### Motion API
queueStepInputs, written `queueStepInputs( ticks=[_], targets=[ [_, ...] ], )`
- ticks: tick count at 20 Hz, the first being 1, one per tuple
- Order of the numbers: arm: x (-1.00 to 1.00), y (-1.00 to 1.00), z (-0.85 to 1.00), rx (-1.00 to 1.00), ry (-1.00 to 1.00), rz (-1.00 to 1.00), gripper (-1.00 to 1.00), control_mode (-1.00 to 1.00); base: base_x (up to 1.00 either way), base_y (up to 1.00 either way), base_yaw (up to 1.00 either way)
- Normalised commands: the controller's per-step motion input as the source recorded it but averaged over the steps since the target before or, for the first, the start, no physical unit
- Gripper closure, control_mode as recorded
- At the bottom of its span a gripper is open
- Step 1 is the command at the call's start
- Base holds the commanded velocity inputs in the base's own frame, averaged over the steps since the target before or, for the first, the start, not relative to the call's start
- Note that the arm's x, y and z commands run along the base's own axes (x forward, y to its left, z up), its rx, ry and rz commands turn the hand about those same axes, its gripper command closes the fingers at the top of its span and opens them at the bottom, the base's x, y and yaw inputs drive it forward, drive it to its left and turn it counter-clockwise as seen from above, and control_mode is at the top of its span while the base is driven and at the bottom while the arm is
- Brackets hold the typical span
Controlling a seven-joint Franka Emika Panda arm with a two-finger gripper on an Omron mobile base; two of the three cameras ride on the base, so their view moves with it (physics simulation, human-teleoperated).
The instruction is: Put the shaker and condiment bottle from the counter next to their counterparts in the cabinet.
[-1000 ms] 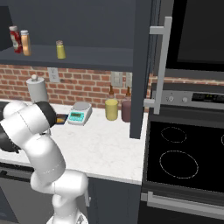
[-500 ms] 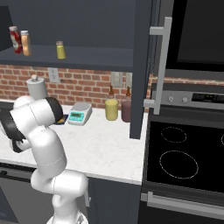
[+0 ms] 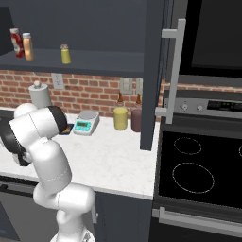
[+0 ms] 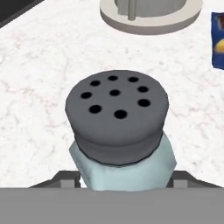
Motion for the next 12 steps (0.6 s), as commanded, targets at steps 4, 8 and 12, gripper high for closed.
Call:
queueStepInputs(
  ticks=[4, 8, 12],
  targets=[
    [0.0, 0.0, 0.54, 0.0, 0.0, 0.0, 1.0, -1.0, 0.0, 0.0, 0.0],
    [0.0, 0.0, 0.69, 0.01, 0.0, 0.0, 1.0, -1.0, 0.0, 0.0, 0.0],
    [0.0, -0.07, 0.74, 0.06, 0.0, 0.0, 1.0, -1.0, 0.0, 0.0, 0.0]
  ],
)
